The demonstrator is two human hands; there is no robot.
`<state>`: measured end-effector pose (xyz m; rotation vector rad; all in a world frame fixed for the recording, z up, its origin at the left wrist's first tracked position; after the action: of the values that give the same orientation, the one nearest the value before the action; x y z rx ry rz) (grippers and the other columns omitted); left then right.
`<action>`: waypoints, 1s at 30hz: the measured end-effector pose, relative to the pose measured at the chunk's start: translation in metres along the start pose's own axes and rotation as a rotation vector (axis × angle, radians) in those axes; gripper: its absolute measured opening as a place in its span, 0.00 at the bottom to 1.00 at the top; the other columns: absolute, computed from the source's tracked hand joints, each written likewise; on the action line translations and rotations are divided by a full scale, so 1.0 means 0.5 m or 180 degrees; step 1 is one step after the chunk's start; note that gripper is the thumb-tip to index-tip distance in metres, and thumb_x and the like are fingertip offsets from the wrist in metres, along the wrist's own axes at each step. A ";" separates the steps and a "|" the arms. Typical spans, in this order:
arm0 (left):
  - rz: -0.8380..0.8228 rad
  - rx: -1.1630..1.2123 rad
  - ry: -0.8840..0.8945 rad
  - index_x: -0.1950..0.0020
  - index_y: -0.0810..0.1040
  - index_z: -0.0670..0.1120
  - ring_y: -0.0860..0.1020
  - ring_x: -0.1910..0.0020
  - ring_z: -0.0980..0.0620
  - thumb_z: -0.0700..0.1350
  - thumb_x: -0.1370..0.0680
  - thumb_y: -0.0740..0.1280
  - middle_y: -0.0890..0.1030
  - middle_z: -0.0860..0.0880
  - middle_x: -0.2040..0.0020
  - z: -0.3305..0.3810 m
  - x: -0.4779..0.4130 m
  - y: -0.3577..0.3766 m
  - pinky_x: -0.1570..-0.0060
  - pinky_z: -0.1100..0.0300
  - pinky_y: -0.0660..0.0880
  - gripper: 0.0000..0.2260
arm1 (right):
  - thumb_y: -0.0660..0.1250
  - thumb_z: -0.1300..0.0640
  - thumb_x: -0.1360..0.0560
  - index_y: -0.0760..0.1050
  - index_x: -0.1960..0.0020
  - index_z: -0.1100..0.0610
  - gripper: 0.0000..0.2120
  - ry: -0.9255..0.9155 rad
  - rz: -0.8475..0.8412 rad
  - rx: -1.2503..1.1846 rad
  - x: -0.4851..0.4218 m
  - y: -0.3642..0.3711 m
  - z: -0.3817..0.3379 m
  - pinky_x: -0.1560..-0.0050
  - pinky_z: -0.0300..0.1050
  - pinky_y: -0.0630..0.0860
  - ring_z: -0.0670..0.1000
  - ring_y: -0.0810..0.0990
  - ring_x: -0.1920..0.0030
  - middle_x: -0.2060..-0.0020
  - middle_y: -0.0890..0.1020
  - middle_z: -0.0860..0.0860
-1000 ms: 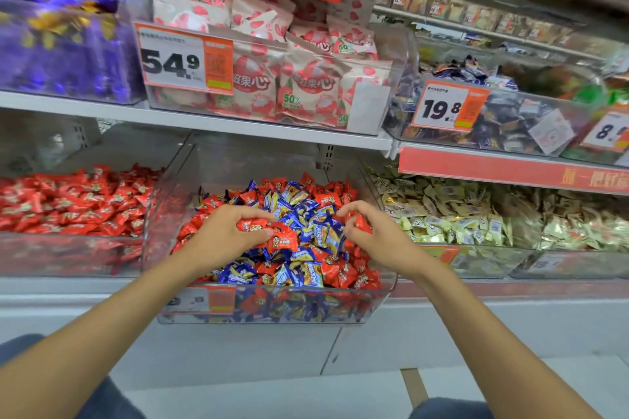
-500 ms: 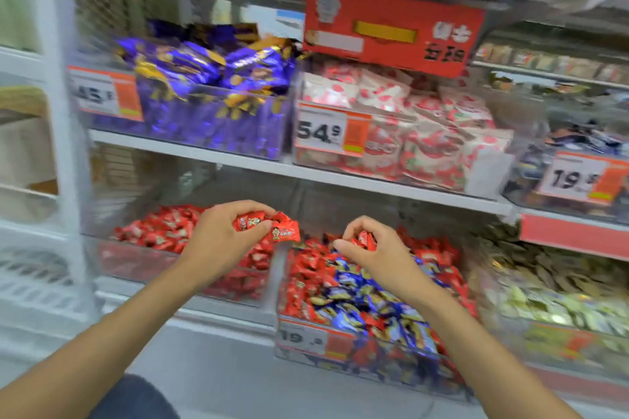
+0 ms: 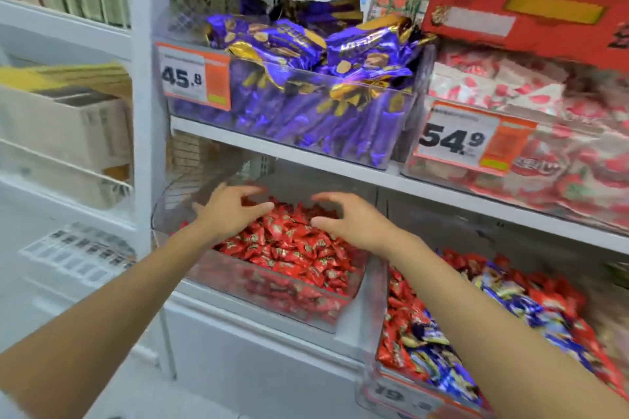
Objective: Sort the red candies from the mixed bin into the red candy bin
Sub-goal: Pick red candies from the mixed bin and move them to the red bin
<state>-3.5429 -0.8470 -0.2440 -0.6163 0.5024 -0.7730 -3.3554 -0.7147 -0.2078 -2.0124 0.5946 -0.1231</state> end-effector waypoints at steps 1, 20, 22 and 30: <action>0.0024 -0.0049 0.0025 0.41 0.80 0.58 0.72 0.34 0.48 0.73 0.38 0.64 0.80 0.54 0.41 0.014 0.008 0.008 0.32 0.42 0.64 0.31 | 0.70 0.53 0.26 0.75 0.35 0.52 0.19 -0.0027 0.0198 0.0017 0.024 -0.021 0.016 0.34 0.36 0.65 0.44 0.73 0.36 0.37 0.78 0.47; -0.1334 0.1056 0.0752 0.29 0.61 0.63 0.52 0.25 0.61 0.58 0.26 0.64 0.55 0.56 0.23 0.237 0.160 0.249 0.31 0.62 0.51 0.27 | 0.71 0.43 0.31 0.68 0.31 0.50 0.32 0.0285 -0.0796 0.1221 0.271 0.050 0.162 0.28 0.65 0.46 0.53 0.52 0.25 0.28 0.59 0.53; -0.1301 0.1010 0.0749 0.31 0.62 0.66 0.53 0.26 0.62 0.60 0.30 0.64 0.57 0.56 0.23 0.239 0.161 0.246 0.31 0.63 0.52 0.27 | 0.70 0.45 0.31 0.69 0.31 0.51 0.30 0.0285 -0.0498 0.1486 0.262 0.024 0.185 0.31 0.58 0.55 0.54 0.60 0.28 0.31 0.65 0.54; -0.0852 0.0228 0.0929 0.29 0.68 0.57 0.58 0.26 0.54 0.66 0.39 0.65 0.61 0.48 0.24 0.270 0.152 0.224 0.31 0.60 0.54 0.38 | 0.73 0.45 0.30 0.69 0.31 0.52 0.30 0.0985 0.0068 0.0657 0.359 -0.150 0.292 0.33 0.44 0.65 0.54 0.68 0.34 0.36 0.70 0.55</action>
<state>-3.3579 -0.7990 -0.2375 -0.5114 0.6640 -1.1397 -3.1238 -0.6514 -0.2458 -1.7982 0.7651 -0.4708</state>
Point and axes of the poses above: each hand's wrist, its own x-axis away from the middle knuckle, its own y-axis out of the palm, z = x × y, the point moved 2 cm from there along -x, towards the middle knuckle
